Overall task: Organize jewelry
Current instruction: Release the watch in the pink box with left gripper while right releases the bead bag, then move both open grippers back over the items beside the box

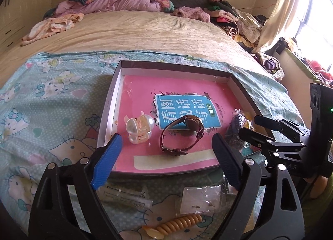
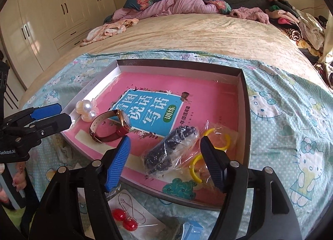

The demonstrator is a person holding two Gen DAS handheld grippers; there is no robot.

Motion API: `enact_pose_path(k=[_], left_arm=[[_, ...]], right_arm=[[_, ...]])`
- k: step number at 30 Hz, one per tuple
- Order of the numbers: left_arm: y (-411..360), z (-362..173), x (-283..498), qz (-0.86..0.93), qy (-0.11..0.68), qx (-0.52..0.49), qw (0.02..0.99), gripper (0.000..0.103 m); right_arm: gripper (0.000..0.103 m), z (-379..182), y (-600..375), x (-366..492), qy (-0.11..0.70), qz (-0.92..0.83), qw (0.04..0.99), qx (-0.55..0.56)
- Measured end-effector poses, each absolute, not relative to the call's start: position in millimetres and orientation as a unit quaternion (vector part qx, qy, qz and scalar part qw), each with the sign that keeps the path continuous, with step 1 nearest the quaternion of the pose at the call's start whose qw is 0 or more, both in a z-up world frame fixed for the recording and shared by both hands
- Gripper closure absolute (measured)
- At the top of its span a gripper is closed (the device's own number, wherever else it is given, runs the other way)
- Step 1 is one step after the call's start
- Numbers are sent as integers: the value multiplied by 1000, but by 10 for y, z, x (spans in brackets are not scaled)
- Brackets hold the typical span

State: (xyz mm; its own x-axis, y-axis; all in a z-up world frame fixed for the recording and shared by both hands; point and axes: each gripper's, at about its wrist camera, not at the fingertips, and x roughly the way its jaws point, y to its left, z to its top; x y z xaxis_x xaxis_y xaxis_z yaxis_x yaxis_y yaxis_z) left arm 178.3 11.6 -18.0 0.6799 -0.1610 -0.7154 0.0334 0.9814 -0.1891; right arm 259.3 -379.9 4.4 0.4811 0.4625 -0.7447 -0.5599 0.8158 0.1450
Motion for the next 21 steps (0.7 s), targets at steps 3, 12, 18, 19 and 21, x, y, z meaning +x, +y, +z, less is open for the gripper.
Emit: enact_pose_path(k=[3,12,18,19,21], left_arm=[[120,-151,1759,-52,395,-80,914,10],[179,-45,1667,-43,384,-84,918,10],[228,50,1592,-38,373,-90,922,10],[235,71,1577,-38,371,-91,923,10],[253,109,1548,-36,366,-92,925,10]], right_arm=[[22,107,-3849,2544,407,297,862,-50],[15,287,-3953,2424,393,296,870,-36],[14,440,-3999,2340,376,293,878,-38],[14,466,-4007,2325,374,294,879,-38],[13,520,-4024,2291,367,294,882,-38]])
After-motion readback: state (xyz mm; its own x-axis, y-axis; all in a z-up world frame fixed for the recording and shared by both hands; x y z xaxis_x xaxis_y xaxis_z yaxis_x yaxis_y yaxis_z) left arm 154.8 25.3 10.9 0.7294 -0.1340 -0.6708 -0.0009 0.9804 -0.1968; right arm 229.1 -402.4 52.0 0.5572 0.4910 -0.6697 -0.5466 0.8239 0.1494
